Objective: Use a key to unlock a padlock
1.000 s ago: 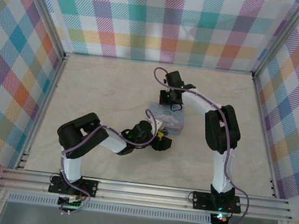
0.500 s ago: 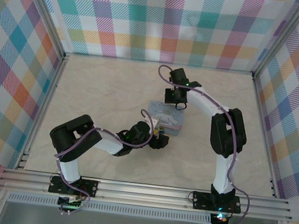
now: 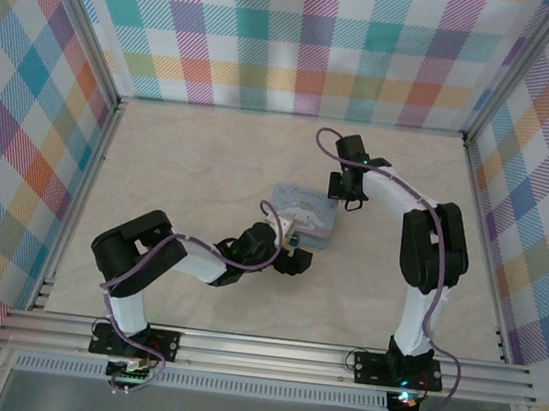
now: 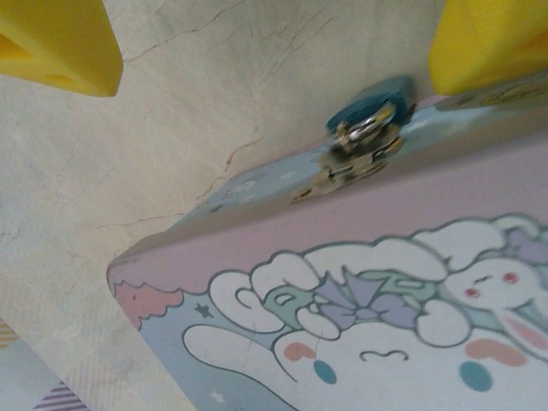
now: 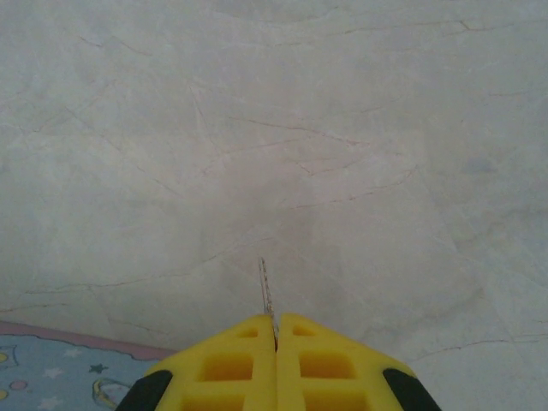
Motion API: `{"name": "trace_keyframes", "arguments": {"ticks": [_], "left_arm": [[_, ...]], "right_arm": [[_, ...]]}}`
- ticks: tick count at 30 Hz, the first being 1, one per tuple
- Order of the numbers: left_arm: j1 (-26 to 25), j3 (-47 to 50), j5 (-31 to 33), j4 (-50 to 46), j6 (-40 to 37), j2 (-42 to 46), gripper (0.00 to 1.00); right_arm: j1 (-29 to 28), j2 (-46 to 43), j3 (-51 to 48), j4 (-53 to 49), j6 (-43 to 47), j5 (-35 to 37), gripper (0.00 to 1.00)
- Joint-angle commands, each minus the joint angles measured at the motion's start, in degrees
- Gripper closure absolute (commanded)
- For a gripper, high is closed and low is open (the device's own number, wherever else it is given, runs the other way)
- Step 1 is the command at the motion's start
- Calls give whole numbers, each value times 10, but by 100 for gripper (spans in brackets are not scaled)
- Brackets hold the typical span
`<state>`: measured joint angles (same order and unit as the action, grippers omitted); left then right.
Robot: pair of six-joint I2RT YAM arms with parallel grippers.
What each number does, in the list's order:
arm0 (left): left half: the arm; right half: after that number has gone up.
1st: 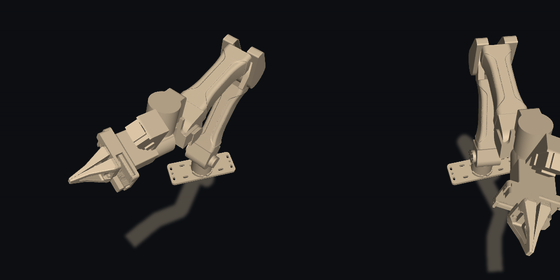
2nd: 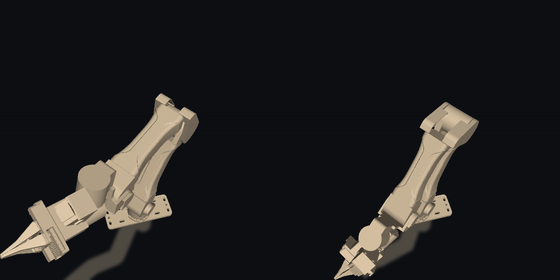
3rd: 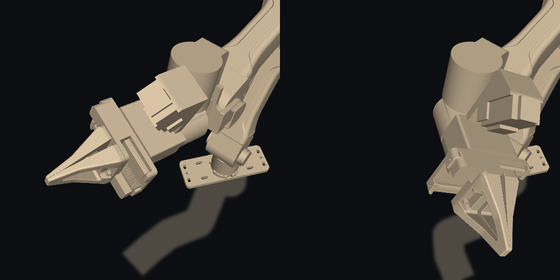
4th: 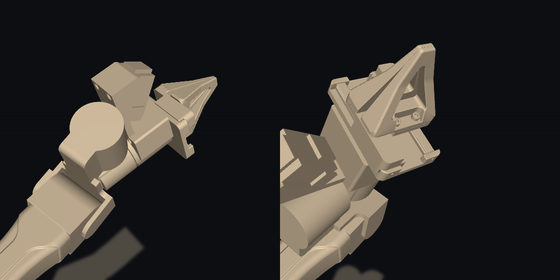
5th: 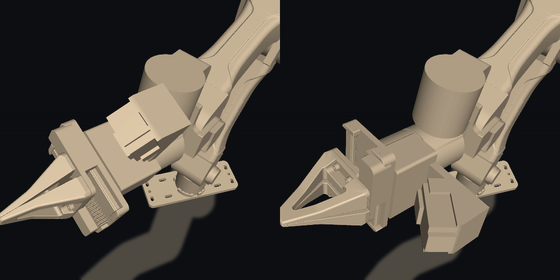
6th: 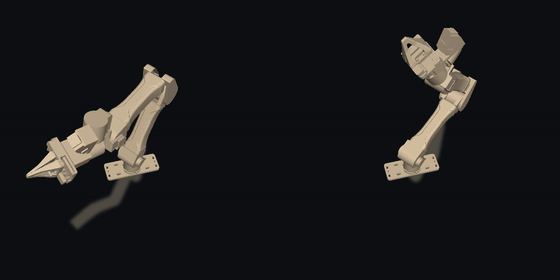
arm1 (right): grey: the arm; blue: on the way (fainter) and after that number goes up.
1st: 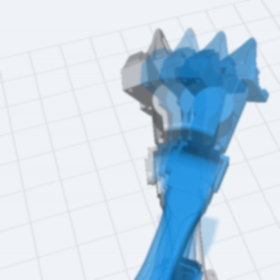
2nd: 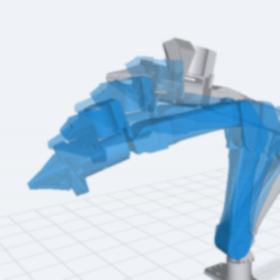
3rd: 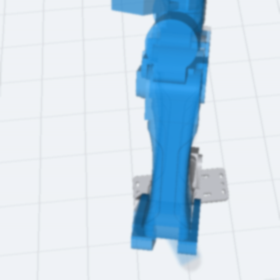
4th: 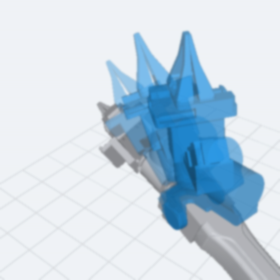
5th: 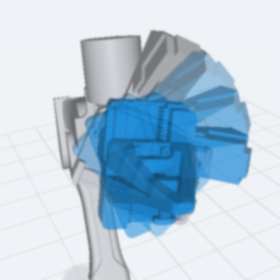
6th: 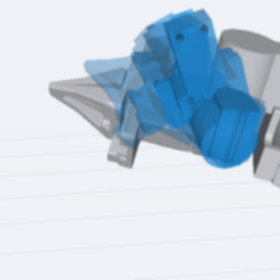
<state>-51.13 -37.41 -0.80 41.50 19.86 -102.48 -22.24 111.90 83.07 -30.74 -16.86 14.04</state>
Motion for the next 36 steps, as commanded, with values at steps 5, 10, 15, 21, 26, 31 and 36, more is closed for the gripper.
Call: {"name": "trace_keyframes", "arguments": {"ticks": [5,10,15,21,26,31,36], "left_arm": [[3,-31,-18,7,0,-36,7],[3,-47,-38,5,-6,-50,9],[3,-51,-70,10,-5,-50,14],[15,-38,-139,36,-4,-44,26],[28,-37,-203,48,5,-42,38],[28,-46,-208,42,4,-52,33],[24,-60,-206,44,12,-74,29]], "right_arm": [[-10,-9,-25,18,-18,-54,100],[-24,-12,-46,37,-33,-79,100],[-31,-9,-58,50,-39,-82,100],[-31,-8,-62,55,-37,-80,100],[-31,-5,-57,54,-36,-80,100],[-31,-4,-53,54,-38,-84,100],[-31,-3,-44,50,-40,-90,100]]}}
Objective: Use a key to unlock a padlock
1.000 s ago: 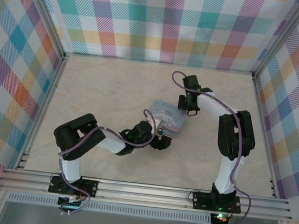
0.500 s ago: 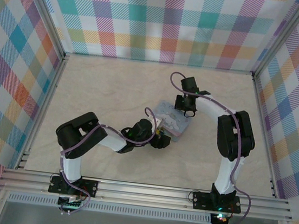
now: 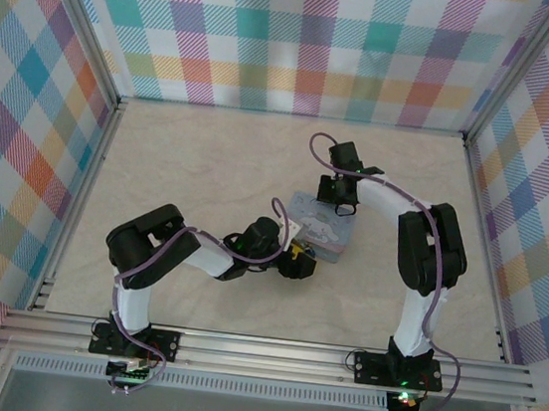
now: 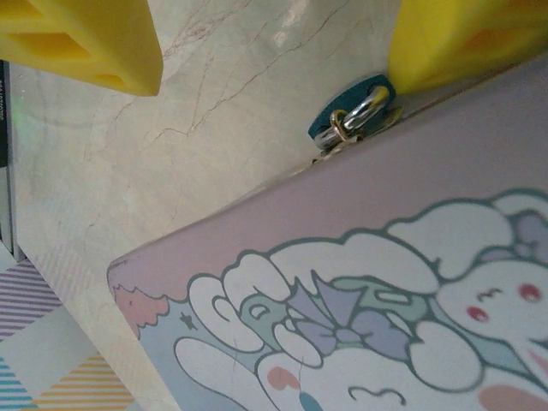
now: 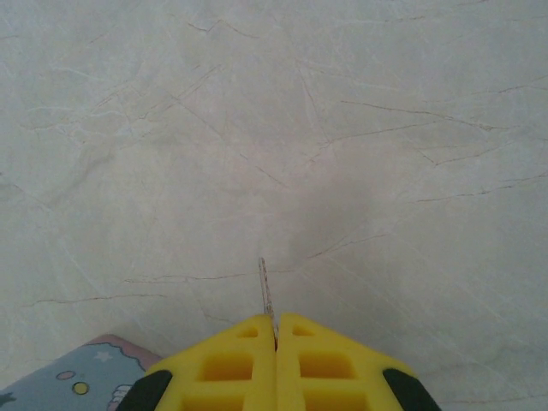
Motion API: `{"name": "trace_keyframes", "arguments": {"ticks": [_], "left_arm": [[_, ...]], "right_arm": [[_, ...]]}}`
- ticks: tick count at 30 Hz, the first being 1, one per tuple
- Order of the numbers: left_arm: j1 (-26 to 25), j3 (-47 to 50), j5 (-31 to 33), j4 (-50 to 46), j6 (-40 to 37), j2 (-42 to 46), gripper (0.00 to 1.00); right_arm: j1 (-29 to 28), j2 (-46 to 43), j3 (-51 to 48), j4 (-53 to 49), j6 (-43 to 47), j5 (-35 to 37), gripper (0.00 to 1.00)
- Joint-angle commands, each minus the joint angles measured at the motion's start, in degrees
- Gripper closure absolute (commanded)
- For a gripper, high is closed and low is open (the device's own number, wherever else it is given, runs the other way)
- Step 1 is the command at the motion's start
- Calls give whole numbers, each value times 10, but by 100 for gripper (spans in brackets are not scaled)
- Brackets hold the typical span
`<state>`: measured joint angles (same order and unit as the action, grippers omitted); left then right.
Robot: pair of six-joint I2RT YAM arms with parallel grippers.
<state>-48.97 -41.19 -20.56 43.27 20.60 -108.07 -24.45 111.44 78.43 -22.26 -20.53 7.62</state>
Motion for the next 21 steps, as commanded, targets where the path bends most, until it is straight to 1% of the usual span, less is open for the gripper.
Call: {"name": "trace_keyframes", "arguments": {"ticks": [1,4,7,9,12,13,15,17,18,21], "left_arm": [[1,-25,-6,24,4,-22,29],[0,-30,-16,37,16,-35,29],[-3,-34,-14,49,29,-45,26],[-7,-37,-25,65,37,-53,26],[-9,-39,-50,91,51,-63,34],[-10,-38,-53,94,52,-63,34],[-12,-34,-47,93,52,-59,33],[-15,-31,-34,85,50,-57,28],[-16,-31,-30,84,51,-57,27],[-22,-40,-21,69,48,-62,28]], "right_arm": [[-10,2,2,-35,-4,-26,100],[-10,2,3,-35,-6,-27,100],[-12,2,4,-36,-6,-28,100],[-12,2,3,-35,-6,-29,100],[-12,2,5,-35,-5,-27,100],[-12,2,6,-36,-5,-28,100],[-12,2,6,-36,-5,-27,100],[-12,2,6,-34,-5,-29,100],[-12,3,6,-34,-6,-30,100],[-12,1,5,-34,-6,-31,100]]}}
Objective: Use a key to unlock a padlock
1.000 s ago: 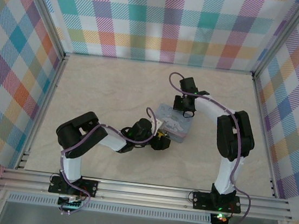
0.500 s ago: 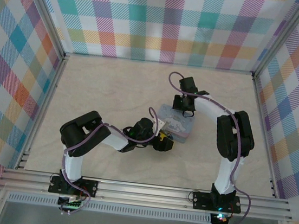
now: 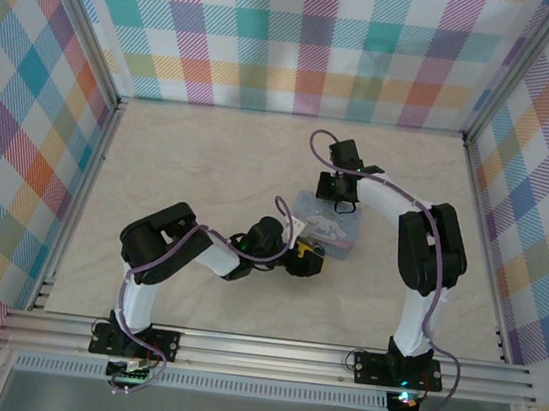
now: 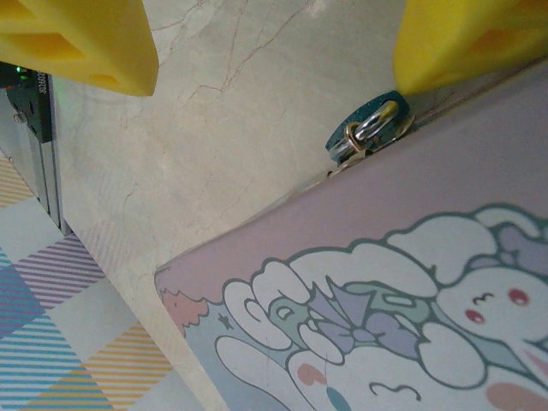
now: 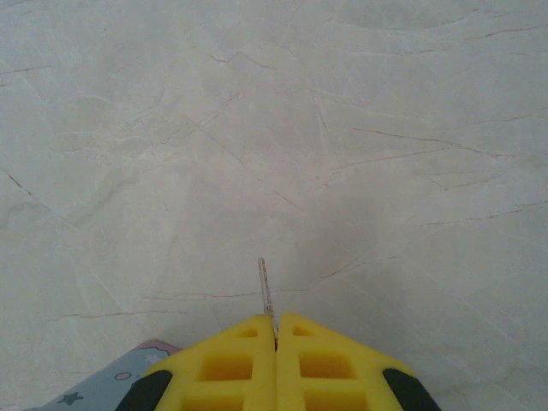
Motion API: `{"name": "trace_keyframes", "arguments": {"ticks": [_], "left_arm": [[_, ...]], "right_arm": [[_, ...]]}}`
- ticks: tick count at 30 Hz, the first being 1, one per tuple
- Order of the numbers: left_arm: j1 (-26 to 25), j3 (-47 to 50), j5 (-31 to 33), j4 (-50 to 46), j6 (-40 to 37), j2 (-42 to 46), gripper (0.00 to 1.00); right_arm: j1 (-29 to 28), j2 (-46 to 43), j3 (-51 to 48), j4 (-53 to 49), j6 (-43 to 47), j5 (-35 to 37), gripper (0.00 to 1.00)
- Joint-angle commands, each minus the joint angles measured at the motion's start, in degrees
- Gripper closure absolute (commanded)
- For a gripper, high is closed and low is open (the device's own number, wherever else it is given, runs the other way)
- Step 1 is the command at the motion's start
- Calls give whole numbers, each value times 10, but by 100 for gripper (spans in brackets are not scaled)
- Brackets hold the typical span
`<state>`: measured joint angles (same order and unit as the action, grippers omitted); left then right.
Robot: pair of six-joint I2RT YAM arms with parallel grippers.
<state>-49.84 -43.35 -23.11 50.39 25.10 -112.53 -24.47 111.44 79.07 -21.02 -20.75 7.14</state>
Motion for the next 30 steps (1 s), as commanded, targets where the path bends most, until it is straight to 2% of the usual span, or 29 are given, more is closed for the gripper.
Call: {"name": "trace_keyframes", "arguments": {"ticks": [1,5,12,19,23,30], "left_arm": [[-15,-21,12,-9,1,-20,28],[-16,-14,64,-29,1,-17,28],[-38,3,202,-44,10,1,23],[-40,-9,194,-54,-2,3,23],[-41,10,222,-58,-6,26,22],[-39,5,218,-60,-14,20,21]], "right_arm": [[-12,0,0,-46,-3,-24,100],[-12,-13,9,-60,7,-6,100],[-11,-36,11,-66,5,1,100],[2,-73,-2,-81,9,29,100],[25,-107,-21,-97,7,67,100],[60,-151,-87,-100,-21,114,100]]}}
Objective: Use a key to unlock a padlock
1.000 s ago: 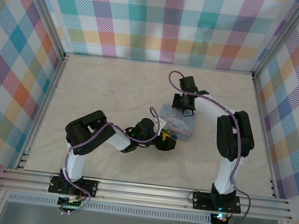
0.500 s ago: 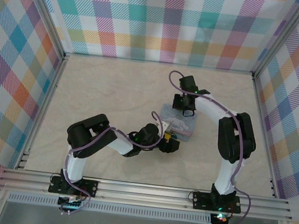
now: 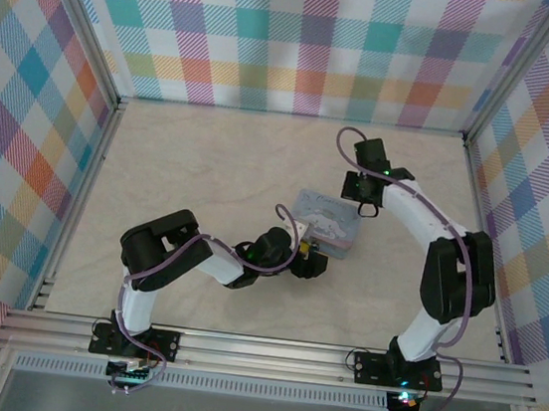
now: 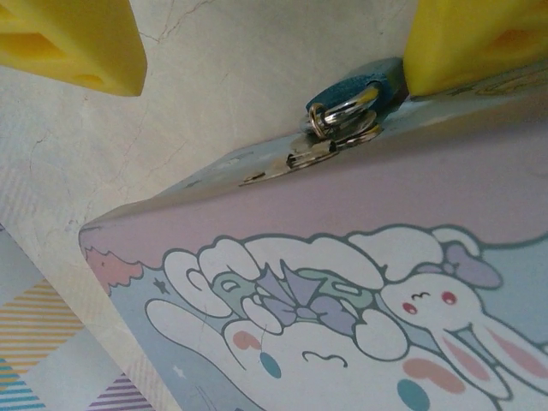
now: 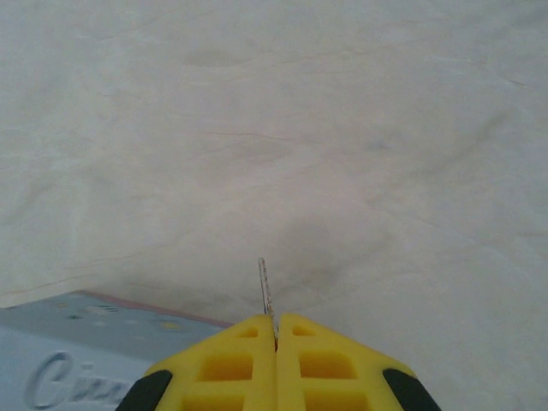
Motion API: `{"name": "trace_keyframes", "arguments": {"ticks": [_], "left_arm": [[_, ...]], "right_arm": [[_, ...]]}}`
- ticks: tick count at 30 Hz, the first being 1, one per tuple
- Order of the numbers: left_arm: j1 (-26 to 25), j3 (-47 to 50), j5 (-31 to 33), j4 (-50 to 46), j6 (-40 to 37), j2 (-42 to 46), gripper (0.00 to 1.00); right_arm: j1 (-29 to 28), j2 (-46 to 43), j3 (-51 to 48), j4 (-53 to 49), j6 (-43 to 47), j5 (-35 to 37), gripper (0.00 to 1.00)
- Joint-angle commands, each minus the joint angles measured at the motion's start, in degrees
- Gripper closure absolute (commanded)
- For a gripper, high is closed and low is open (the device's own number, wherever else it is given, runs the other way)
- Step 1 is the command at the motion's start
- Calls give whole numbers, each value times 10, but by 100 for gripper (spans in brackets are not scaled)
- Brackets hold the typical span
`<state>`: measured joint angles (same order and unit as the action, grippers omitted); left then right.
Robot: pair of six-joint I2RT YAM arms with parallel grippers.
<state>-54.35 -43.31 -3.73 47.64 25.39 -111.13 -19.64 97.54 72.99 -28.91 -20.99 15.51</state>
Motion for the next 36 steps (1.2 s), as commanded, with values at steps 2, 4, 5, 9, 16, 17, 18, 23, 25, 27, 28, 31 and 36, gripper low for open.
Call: {"name": "trace_keyframes", "arguments": {"ticks": [2,4,5,9,16,17,18,23,25,27,28,31,36], "left_arm": [[5,-2,12,-37,-22,2,21],[6,-10,-1,-42,-26,-3,21],[6,-14,-7,-44,-28,-5,21],[9,-31,-53,-49,-40,-20,21],[18,-44,-136,-17,-42,-35,28],[20,-43,-141,-10,-39,-36,29],[21,-43,-140,-6,-35,-37,29],[24,-47,-142,15,-20,-47,27],[24,-55,-142,15,-13,-53,26],[23,-60,-112,0,-5,-54,24],[22,-60,-94,-6,-1,-53,24],[20,-47,-33,-8,19,-49,23],[19,-34,-10,7,38,-46,19]], "right_arm": [[19,-12,-42,-16,-22,32,100],[25,-2,-54,-11,-25,25,100],[26,3,-58,-7,-26,21,100],[24,21,-73,16,-35,-20,100],[10,30,-86,50,-44,-81,100],[8,30,-88,53,-46,-87,100],[8,30,-89,55,-47,-90,100],[4,32,-97,63,-53,-98,100],[2,32,-99,64,-55,-99,100],[1,32,-99,65,-55,-100,100],[-1,32,-98,65,-56,-101,100],[-5,31,-97,66,-56,-101,100],[-8,32,-97,67,-57,-104,100]]}}
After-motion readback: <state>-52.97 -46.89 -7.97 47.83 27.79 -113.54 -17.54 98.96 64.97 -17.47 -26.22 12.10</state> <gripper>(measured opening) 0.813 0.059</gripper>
